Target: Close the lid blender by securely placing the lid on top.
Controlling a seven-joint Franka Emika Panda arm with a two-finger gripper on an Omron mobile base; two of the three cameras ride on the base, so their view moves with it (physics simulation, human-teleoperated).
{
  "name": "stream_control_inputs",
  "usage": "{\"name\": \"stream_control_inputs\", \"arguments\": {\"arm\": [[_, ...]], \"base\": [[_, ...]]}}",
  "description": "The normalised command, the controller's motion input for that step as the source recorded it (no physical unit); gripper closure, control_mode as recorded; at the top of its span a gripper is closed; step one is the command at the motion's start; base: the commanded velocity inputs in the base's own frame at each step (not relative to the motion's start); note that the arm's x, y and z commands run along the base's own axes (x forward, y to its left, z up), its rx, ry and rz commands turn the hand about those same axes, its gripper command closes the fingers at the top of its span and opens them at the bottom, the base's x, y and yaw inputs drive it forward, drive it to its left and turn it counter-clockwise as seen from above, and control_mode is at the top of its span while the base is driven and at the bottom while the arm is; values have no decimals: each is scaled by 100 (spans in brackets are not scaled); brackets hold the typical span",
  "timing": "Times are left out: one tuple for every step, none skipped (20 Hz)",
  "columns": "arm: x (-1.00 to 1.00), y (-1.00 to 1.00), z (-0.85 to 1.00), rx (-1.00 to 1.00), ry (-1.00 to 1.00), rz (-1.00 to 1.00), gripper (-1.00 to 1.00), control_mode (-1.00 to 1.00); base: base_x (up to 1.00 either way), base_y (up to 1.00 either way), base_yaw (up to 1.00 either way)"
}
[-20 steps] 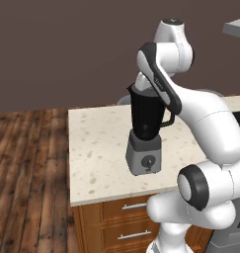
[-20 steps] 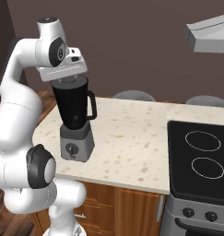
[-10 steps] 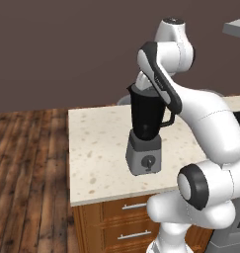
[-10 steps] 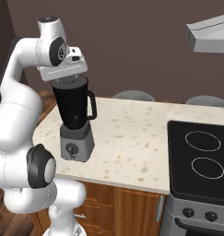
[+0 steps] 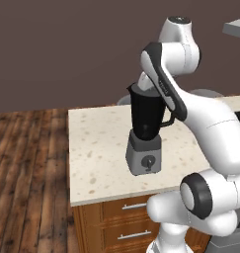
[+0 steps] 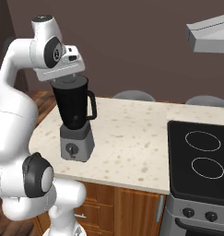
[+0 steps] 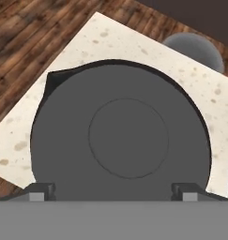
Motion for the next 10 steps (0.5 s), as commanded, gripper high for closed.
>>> {"name": "stream_control_inputs", "arguments": {"arm": [[-51, 0, 22, 0, -15, 0, -100, -100], [-47, 0, 15, 0, -12, 0, -100, -100], [-49, 0, 11, 0, -12, 0, -100, -100], [-50, 0, 6, 0, -11, 0, -100, -100], [-51, 0, 4, 0, -10, 0, -100, -100], [-52, 0, 0, 0, -11, 0, -100, -100], [-56, 0, 1, 0, -13, 0, -100, -100], [-59, 0, 6, 0, -14, 0, -100, -100], [-58, 0, 6, 0, -13, 0, -100, -100], [-59, 0, 8, 0, -15, 0, -100, -100]], "base": [[0, 0, 0], [0, 0, 0], [0, 0, 0], [0, 0, 0], [0, 0, 0], [0, 0, 0], [0, 0, 0], [0, 0, 0], [0, 0, 0], [0, 0, 0]]}}
